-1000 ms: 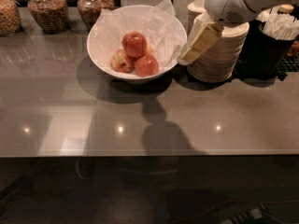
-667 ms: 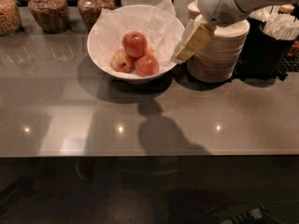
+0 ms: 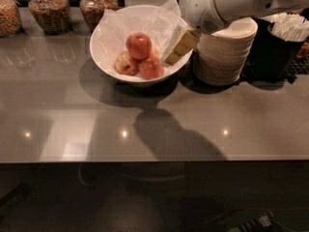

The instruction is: Pick apple from white bowl

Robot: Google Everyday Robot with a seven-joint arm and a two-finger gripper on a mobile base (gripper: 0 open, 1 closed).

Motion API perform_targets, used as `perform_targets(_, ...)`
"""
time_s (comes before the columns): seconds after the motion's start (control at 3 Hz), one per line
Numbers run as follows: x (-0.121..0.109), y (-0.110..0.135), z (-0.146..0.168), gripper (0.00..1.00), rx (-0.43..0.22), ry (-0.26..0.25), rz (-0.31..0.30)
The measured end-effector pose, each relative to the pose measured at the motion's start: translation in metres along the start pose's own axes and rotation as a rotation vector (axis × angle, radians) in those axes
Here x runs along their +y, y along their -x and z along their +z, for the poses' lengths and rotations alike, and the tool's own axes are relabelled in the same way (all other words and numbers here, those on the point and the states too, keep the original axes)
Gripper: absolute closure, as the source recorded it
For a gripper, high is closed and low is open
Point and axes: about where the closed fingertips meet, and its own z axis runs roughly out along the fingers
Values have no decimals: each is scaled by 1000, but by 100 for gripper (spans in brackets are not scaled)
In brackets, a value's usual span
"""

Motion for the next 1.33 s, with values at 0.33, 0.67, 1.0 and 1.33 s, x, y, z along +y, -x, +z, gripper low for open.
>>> perform_targets(0.33,1,4,22,0,-33,-2,9)
perform_targets(0.67,1,6,42,0,-40,5,-4)
perform_targets(1.0,1,4,64,0,-25,24,-16)
perform_targets(1.33,2,-2,88,0,-5,58,-12)
